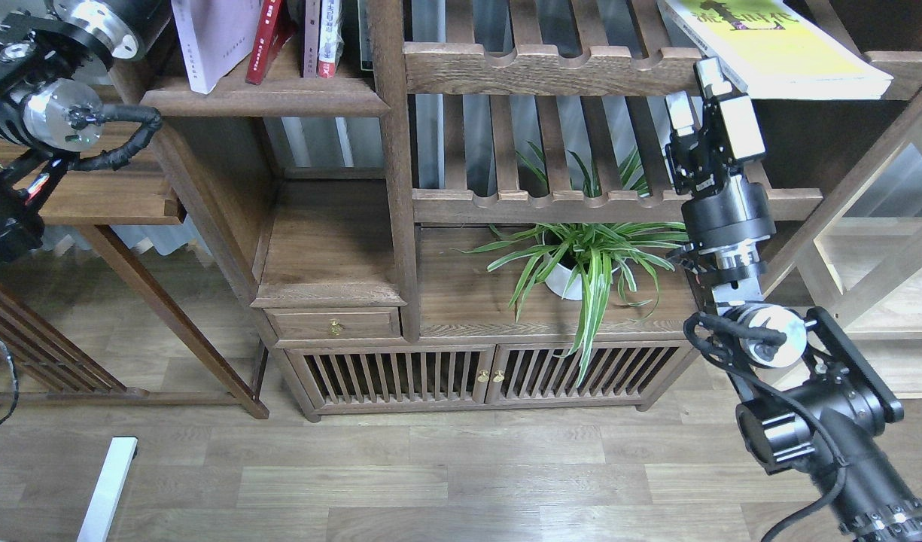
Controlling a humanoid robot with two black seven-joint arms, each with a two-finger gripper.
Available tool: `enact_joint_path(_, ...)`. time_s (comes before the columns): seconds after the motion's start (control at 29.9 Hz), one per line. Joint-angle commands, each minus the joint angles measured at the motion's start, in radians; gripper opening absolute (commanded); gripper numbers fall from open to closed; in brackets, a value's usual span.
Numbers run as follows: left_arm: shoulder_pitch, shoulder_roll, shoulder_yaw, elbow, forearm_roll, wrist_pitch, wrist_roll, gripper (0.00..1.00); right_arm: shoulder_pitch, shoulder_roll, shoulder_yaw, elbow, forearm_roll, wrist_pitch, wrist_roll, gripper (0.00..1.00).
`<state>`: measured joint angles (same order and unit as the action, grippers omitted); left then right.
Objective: Organize books on shelf
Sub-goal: 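Push the white book onto the upper shelf with the left gripper, then withdraw the left gripper and lower it toward the shelf front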
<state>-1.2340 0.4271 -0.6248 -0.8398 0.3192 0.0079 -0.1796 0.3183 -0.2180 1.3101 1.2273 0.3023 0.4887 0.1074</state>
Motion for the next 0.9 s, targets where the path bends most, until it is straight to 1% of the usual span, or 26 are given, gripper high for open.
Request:
enact_joint_path(0.0, -0.005, -0.004, -0.015, 0.002, -0.006, 0.003, 0.0, 0.67, -0.002, 0.0, -0.002, 0.0, 0.0, 0.0, 0.0, 0.84)
enact_joint_path(0.1, -0.009, -0.024, -0.036, 0.004, -0.006, 0.003, -0.001, 0.68, -0.002, -0.001, -0.003, 0.0, 0.0, 0.0, 0.0, 0.84)
enact_joint_path(0.23, -0.016, -0.036, -0.059, 0.004, -0.006, 0.003, -0.017, 0.7, -0.004, -0.003, -0.003, 0.0, 0.0, 0.0, 0.0, 0.84)
enact_joint_path(0.6, -0.074, -0.047, -0.095, 0.002, -0.009, 0.003, -0.017, 0.7, -0.005, -0.004, -0.006, 0.0, 0.0, 0.0, -0.002, 0.84)
enact_joint_path(0.7, -0.084, -0.05, -0.098, -0.004, -0.009, 0.001, -0.015, 0.72, -0.005, -0.004, -0.006, 0.0, 0.0, 0.0, -0.002, 0.84)
enact_joint_path(0.8, -0.082, -0.048, -0.099, -0.007, -0.009, 0.0, -0.026, 0.77, -0.005, -0.003, -0.006, 0.0, 0.0, 0.0, -0.002, 0.85)
enact_joint_path(0.87, -0.081, -0.047, -0.101, -0.009, -0.009, 0.0, -0.056, 0.81, -0.004, -0.004, -0.006, 0.0, -0.002, 0.0, -0.002, 0.87)
